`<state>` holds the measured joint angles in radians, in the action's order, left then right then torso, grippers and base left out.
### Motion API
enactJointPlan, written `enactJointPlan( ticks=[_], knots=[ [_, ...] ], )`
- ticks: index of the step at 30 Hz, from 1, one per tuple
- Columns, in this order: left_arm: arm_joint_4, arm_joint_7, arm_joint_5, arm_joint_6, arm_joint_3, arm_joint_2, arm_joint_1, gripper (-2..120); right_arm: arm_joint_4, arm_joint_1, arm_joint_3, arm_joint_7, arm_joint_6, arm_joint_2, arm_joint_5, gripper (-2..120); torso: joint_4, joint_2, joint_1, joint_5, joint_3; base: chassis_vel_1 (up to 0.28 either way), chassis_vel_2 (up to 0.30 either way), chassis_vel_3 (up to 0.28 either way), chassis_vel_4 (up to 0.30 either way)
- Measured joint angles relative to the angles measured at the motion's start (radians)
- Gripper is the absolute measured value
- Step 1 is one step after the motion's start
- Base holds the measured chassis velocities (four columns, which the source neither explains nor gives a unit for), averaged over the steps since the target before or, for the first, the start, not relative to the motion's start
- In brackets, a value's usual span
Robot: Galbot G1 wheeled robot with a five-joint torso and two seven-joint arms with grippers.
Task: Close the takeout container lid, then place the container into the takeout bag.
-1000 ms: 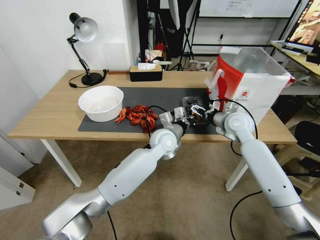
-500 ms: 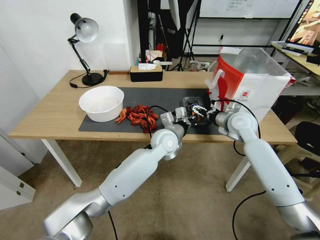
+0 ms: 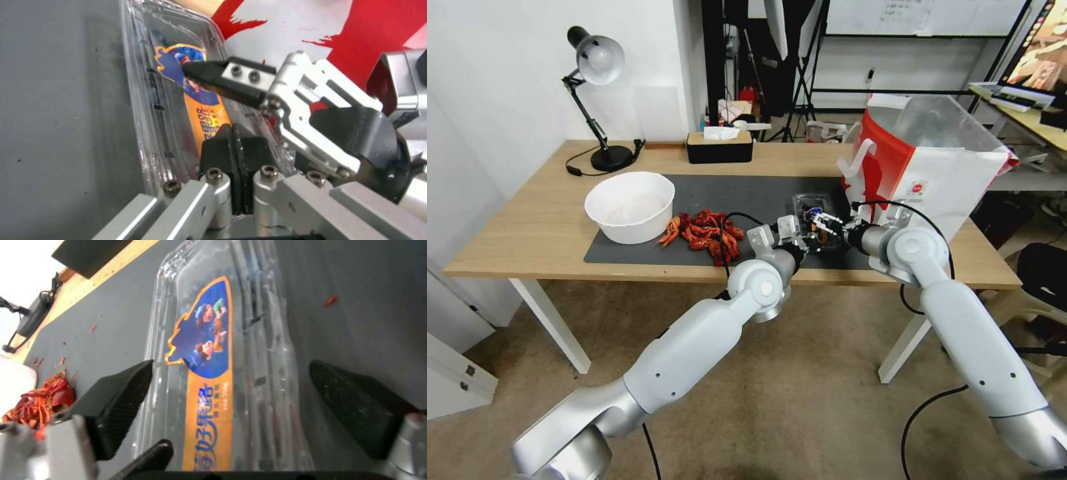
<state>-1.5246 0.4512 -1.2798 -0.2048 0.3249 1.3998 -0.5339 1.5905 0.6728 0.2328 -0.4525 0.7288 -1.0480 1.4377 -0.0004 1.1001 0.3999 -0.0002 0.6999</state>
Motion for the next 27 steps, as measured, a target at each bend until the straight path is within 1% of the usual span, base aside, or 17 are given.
enactJointPlan(
  ticks=[2,4,5,6,7,8,9,11,12,15,16,17,19,20,23,24,27],
  knots=[
    [0.000,0.001,0.000,0.000,0.000,0.000,0.002,0,0.002,0.004,-0.002,0.003,0.000,0.005,0.001,80,-0.0004,0.000,0.000,-0.0002,0.000,0.000,0.000,0.000,0.000],
    [-0.001,0.001,0.000,0.000,0.000,0.000,0.003,0,0.003,0.006,-0.002,0.004,0.000,0.007,0.001,78,-0.0005,0.000,0.000,-0.0002,0.000,0.000,0.000,0.000,0.000],
    [-0.001,0.001,0.000,0.000,0.000,0.001,0.003,0,0.004,0.008,-0.002,0.005,0.000,0.009,0.001,70,-0.0007,0.000,0.000,0.0000,0.000,0.000,0.000,0.000,0.000],
    [-0.001,0.001,0.000,0.000,0.000,0.001,0.003,0,0.004,0.008,-0.002,0.005,0.000,0.010,0.001,67,-0.0007,0.000,0.000,0.0001,0.000,0.000,0.000,0.000,0.000],
    [-0.001,0.001,0.000,0.000,0.000,0.001,0.003,0,0.004,0.008,-0.002,0.005,0.000,0.010,0.001,67,-0.0007,0.000,0.000,0.0001,0.000,0.000,0.000,0.000,0.000],
    [-0.001,0.001,0.000,0.000,0.000,0.001,0.003,0,0.004,0.008,-0.003,0.004,0.000,0.010,0.001,64,-0.0006,0.000,0.000,0.0001,0.000,0.000,0.000,0.000,0.000],
    [-0.001,0.001,0.000,0.000,0.000,0.001,0.003,0,0.004,0.008,-0.003,0.004,0.000,0.011,0.003,57,-0.0006,0.000,0.000,0.0001,0.000,0.000,0.000,0.000,0.000],
    [-0.001,0.002,0.000,0.000,0.000,0.001,0.003,0,0.004,0.009,-0.005,0.004,0.000,0.011,0.007,46,-0.0001,0.000,0.000,0.0008,0.000,0.000,0.000,0.000,0.000],
    [-0.001,0.002,0.000,0.000,0.000,0.001,0.003,0,0.004,0.009,-0.005,0.004,0.000,0.011,0.007,46,-0.0001,0.000,0.000,0.0008,0.000,0.000,0.000,0.000,0.000],
    [-0.004,0.002,0.002,0.001,-0.001,0.001,0.004,0,0.005,0.011,-0.006,0.002,0.003,0.011,0.012,33,0.0005,0.000,0.000,0.0006,0.000,0.000,0.000,0.000,0.000],
    [-0.004,0.002,0.002,0.001,-0.001,0.001,0.004,0,0.005,0.011,-0.006,0.002,0.003,0.011,0.012,33,0.0005,0.000,0.000,0.0006,0.000,0.000,0.000,0.000,0.000],
    [-0.005,0.002,0.002,0.002,0.000,0.001,0.004,0,0.005,0.012,-0.007,0.001,0.004,0.010,0.013,30,0.0009,0.000,0.000,0.0005,0.000,0.000,0.000,0.000,0.000],
    [-0.008,0.001,0.002,0.003,0.001,0.002,0.004,0,0.008,0.015,-0.008,0.002,0.005,0.010,0.015,18,0.0009,0.000,0.000,0.0006,0.000,0.000,0.000,0.000,0.000],
    [-0.008,0.001,0.002,0.003,0.001,0.002,0.004,0,0.008,0.015,-0.008,0.002,0.005,0.010,0.015,18,0.0009,0.000,0.000,0.0006,0.000,0.000,0.000,0.000,0.000],
    [-0.008,0.001,0.004,0.006,0.001,0.002,0.004,0,0.011,0.019,-0.007,0.002,0.005,0.013,0.016,7,0.0008,0.000,0.000,0.0005,0.000,0.000,0.000,0.000,0.000],
    [-0.008,0.001,0.004,0.006,0.001,0.002,0.004,0,0.011,0.019,-0.007,0.002,0.005,0.013,0.016,7,0.0008,0.000,0.000,0.0005,0.000,0.000,0.000,0.000,0.000],
    [-0.009,0.001,0.005,0.008,0.002,0.002,0.005,0,0.015,0.022,-0.005,0.002,0.005,0.016,0.017,0,0.0009,0.000,0.000,0.0002,0.000,0.000,0.000,0.000,0.000]
  ],
)
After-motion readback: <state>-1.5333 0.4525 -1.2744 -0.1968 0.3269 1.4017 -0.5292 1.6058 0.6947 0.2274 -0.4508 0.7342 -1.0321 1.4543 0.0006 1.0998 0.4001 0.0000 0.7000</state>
